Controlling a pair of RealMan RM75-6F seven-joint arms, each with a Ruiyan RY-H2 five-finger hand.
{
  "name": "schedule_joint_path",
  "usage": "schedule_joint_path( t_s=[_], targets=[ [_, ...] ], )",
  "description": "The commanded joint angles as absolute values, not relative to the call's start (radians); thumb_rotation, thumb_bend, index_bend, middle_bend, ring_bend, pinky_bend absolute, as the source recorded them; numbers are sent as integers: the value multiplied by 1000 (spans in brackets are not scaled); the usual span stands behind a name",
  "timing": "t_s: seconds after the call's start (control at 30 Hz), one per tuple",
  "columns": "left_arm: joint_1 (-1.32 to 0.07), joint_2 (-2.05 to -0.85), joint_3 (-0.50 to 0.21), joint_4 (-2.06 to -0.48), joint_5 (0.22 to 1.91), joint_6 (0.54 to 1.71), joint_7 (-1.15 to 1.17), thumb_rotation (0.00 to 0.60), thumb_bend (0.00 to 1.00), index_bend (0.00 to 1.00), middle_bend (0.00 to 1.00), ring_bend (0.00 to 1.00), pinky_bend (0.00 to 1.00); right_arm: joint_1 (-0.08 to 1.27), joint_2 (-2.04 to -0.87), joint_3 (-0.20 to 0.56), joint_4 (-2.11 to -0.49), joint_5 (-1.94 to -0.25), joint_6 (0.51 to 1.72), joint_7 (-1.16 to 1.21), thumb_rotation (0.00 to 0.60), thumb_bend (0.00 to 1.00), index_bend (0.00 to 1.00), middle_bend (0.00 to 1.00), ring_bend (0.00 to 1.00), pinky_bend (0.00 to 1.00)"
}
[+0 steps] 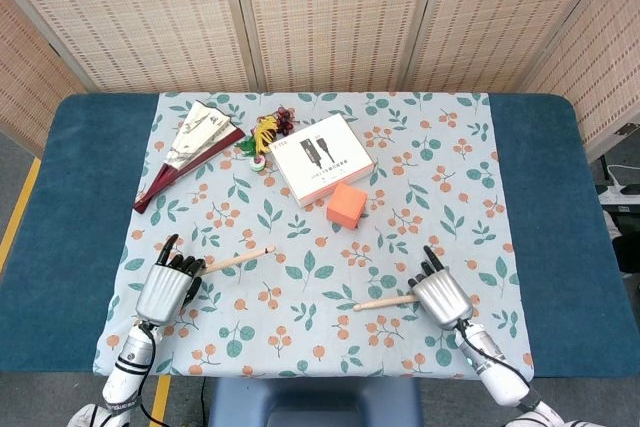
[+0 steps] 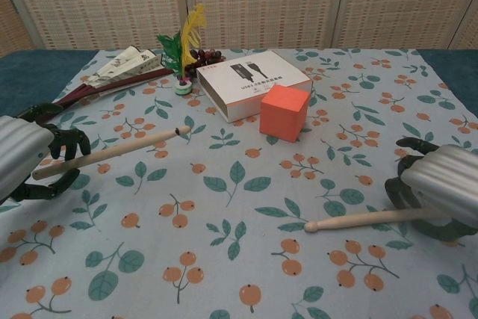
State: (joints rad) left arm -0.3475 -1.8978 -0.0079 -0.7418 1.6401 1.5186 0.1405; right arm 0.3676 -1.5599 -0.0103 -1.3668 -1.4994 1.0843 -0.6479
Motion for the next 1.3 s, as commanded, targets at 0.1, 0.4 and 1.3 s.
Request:
schedule_joint_path(
  t_s=[0.1,0.4,1.3],
  targets=[
    [-348,-1893,-10,-750,1638,1522,134,600,571,857,906,513,152,366,-1556,-16,-1373,-1492,1090,-658,600,303,805,721,390,87],
    [-370,-1837,-32,-852,1618,1491,67,600,570,857,906,527,153,360,-1521,-15,-1396,-1586,1207,-475,600,307,984,857,536,173],
    [-393,-1753,-89,-1626,1417,1321,363,600,570,862,914,553,174,498,-1534,121,-1637,-1523,1150,-367,600,306,993,864,536,202]
  ],
)
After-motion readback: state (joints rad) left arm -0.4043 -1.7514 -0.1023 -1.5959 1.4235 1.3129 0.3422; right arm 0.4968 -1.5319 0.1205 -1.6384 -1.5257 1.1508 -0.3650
